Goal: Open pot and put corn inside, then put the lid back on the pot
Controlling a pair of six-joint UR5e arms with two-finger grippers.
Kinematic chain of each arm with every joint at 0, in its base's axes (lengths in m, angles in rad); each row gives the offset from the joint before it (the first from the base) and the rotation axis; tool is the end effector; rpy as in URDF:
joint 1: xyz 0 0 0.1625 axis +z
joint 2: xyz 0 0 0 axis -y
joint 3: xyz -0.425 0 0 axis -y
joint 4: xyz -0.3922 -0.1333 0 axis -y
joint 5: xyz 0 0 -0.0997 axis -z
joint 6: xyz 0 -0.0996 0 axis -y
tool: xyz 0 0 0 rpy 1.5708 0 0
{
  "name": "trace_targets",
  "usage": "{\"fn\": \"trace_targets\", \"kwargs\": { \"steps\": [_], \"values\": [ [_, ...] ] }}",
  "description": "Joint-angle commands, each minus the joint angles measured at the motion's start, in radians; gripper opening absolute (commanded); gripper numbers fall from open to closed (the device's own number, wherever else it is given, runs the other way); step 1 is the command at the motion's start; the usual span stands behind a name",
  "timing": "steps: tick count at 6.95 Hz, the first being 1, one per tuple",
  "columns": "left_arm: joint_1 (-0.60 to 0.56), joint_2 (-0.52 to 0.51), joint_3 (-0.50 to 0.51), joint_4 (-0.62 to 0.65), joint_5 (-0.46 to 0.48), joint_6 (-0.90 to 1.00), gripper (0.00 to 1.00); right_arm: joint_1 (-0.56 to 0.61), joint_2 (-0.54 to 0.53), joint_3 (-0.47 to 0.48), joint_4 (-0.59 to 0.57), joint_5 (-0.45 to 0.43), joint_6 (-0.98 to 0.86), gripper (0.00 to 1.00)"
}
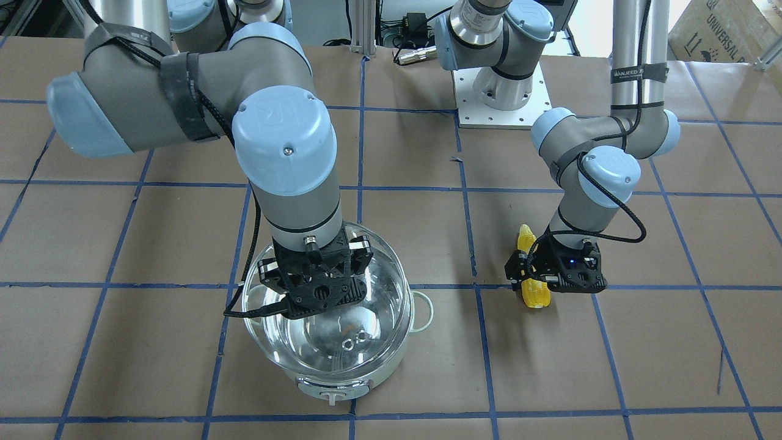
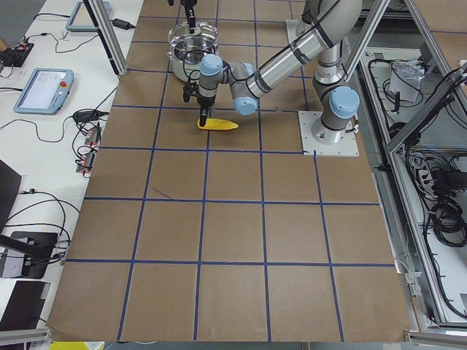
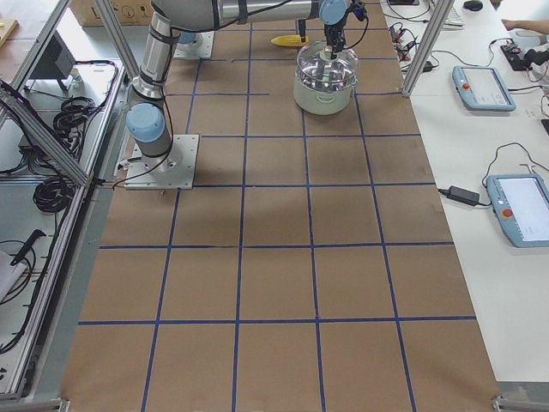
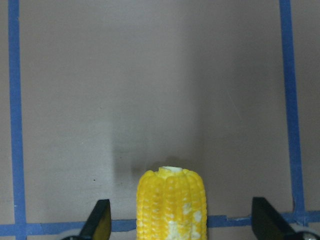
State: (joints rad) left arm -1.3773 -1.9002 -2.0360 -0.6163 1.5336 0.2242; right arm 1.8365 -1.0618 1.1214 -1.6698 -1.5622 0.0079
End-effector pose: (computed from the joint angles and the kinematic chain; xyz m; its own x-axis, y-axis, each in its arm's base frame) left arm -0.0332 -0.5430 0.2024 -0.9994 0.0337 0.0004 0.0332 0.9860 -0.1634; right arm 0.3138 -0.6423 0.4147 -0.9668 -0.2553 -0.0089 -0.2548 0.9662 -0.0393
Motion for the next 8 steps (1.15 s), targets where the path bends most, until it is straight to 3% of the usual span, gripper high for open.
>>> {"fn": "trace_targets", "kwargs": {
  "steps": [1, 3, 4, 5, 6, 7, 8],
  "values": [
    [0.0, 0.001, -0.024, 0.001, 0.0, -0.003, 1.0, -0.113, -0.039, -0.043, 0.07, -0.019, -0.048, 0.53],
    [0.003, -0.003, -0.032, 0.001, 0.0, 0.004, 1.0, -0.245, -0.075, -0.045, 0.087, -0.015, -0.089, 0.53],
    [0.003, -0.002, -0.032, 0.006, -0.001, -0.002, 0.95, -0.284, -0.088, -0.045, 0.116, -0.015, -0.089, 0.53],
    [0.001, -0.002, -0.033, 0.021, -0.018, -0.005, 0.58, -0.301, -0.098, -0.045, 0.152, -0.013, -0.103, 0.53],
    [0.001, 0.006, -0.033, 0.023, -0.035, -0.003, 0.32, -0.306, -0.113, -0.045, 0.188, -0.021, -0.111, 0.53],
    [0.0, 0.022, -0.029, 0.021, -0.036, -0.003, 0.11, -0.312, -0.131, -0.042, 0.205, -0.024, -0.121, 0.53],
    [-0.002, 0.05, -0.015, 0.004, -0.026, -0.003, 0.07, -0.318, -0.141, -0.037, 0.229, -0.016, -0.129, 0.53]
  ]
}}
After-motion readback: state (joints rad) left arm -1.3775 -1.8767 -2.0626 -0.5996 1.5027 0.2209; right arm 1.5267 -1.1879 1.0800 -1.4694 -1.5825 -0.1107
